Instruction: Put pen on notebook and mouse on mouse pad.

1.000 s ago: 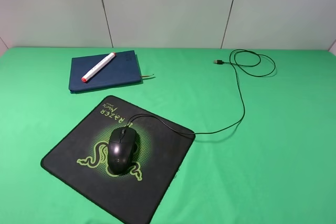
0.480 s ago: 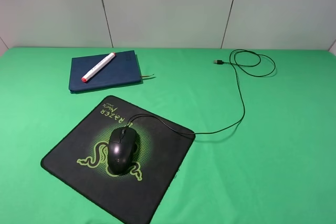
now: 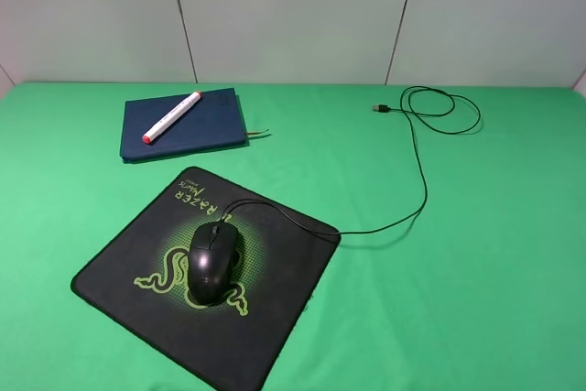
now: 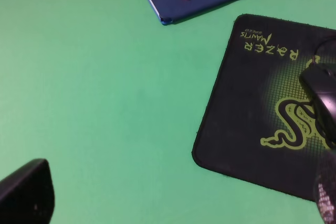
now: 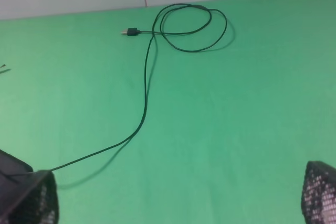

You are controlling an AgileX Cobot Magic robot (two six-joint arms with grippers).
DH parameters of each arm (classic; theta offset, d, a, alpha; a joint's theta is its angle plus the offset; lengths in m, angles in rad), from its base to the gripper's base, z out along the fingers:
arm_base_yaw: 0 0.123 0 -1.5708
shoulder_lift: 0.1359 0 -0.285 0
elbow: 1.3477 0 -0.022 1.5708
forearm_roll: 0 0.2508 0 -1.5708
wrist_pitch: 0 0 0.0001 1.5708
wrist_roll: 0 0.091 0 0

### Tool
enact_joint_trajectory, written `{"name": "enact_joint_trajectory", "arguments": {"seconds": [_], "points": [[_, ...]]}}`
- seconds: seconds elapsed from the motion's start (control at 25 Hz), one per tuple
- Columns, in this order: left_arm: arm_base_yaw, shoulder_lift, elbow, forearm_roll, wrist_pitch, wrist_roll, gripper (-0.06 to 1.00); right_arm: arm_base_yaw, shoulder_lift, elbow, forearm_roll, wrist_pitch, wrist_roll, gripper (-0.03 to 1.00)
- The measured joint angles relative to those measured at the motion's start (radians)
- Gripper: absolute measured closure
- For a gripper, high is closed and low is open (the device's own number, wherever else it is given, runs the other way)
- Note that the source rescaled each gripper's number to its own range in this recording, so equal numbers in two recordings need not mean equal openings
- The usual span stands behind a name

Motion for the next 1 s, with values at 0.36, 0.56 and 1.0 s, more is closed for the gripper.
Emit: {"name": "enact_joint_trajectory", "arguments": {"seconds": [0.36, 0.56, 1.0], "points": [[0.0, 0.0, 0.0, 0.0, 0.0, 0.0, -0.06, -0.003, 0.0, 0.0, 0.001, 0.0, -0.003, -0.03], [0.0, 0.0, 0.0, 0.0, 0.0, 0.0, -0.06, -0.003, 0.0, 0.0, 0.001, 0.0, -0.005, -0.03], [0.0, 0.0, 0.0, 0.0, 0.0, 0.0, -0.06, -0.003, 0.0, 0.0, 0.005, 0.0, -0.005, -0.03]]}}
